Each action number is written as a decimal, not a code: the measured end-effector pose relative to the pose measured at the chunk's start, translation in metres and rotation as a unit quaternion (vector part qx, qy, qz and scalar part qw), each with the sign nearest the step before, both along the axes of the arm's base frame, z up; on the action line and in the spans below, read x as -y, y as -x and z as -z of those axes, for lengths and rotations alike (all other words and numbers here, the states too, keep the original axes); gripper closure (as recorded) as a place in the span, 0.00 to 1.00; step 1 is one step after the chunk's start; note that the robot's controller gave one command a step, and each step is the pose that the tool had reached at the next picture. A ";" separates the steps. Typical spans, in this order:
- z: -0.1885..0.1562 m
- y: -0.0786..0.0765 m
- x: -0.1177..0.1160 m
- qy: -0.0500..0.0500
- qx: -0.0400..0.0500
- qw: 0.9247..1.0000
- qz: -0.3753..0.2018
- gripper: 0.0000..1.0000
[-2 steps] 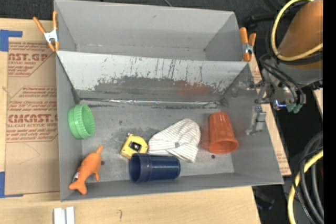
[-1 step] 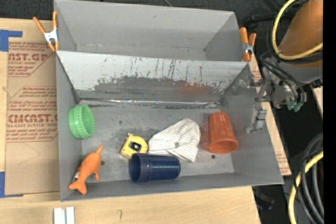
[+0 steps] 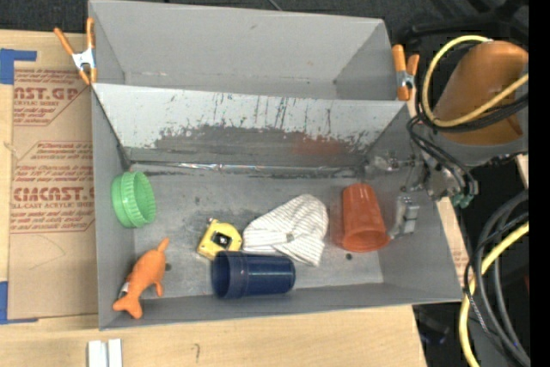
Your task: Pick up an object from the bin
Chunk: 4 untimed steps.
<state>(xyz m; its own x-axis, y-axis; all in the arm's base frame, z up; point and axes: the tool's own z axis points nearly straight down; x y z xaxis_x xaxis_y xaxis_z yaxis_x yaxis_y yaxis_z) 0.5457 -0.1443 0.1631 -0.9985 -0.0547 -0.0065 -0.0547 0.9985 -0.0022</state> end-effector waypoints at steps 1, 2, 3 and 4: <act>0.054 0.015 0.003 -0.001 0.003 0.988 0.155 0.00; 0.070 0.020 0.007 0.000 0.008 0.986 0.168 0.00; 0.065 0.038 0.001 0.000 0.006 0.996 0.088 0.00; 0.072 0.025 -0.006 0.002 0.008 1.000 0.019 1.00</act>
Offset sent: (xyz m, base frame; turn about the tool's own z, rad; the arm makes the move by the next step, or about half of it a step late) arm -0.0356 -0.0114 -0.0931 -0.0515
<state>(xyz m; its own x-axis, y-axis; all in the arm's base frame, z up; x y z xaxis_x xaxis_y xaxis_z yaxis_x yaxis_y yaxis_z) 0.5203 -0.1380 0.0909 -0.9996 -0.0173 -0.0216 -0.0171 0.9998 -0.0071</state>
